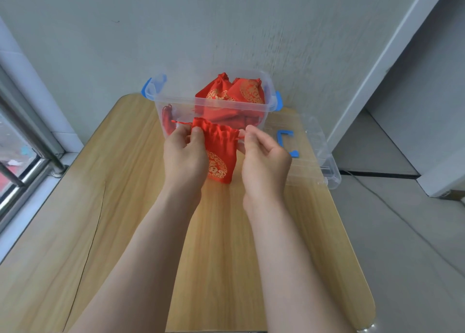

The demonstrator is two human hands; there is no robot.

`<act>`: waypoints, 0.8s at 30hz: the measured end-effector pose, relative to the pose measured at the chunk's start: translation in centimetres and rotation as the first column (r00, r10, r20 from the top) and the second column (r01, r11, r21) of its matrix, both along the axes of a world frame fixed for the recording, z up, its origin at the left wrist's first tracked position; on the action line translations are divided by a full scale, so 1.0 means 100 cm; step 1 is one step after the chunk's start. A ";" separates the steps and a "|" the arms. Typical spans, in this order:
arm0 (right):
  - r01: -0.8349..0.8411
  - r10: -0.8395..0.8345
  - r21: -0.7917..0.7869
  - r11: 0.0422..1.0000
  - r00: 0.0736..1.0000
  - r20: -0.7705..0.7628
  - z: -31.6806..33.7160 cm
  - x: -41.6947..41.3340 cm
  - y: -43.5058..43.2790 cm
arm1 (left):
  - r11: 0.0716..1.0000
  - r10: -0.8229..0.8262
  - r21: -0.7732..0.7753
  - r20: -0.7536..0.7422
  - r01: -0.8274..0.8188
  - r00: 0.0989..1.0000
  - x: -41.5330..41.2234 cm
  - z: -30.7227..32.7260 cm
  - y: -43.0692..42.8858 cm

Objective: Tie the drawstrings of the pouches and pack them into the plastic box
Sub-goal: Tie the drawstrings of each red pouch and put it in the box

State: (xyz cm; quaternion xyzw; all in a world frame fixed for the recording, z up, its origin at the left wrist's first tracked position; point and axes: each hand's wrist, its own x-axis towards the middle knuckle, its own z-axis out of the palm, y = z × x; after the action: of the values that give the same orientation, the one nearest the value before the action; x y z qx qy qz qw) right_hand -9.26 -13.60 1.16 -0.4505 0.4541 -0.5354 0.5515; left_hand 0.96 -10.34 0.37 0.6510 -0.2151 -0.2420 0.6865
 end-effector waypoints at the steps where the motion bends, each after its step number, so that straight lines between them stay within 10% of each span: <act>1: 0.010 -0.010 0.017 1.000 0.999 0.032 0.001 0.000 0.000 | 1.000 0.005 -0.006 0.016 -0.005 1.000 -0.001 0.001 0.001; 24: 0.159 -0.283 0.384 0.909 0.914 0.290 0.018 -0.017 -0.001 | 0.985 0.061 -0.110 -0.481 -0.130 0.874 -0.004 0.012 0.016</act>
State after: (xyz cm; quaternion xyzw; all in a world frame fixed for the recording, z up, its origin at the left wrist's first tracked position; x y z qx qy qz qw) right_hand -11.00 -13.67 3.00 -0.1900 0.4894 -0.5746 0.6278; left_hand 0.52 -8.71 1.61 0.5320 -0.0237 -0.3447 0.7730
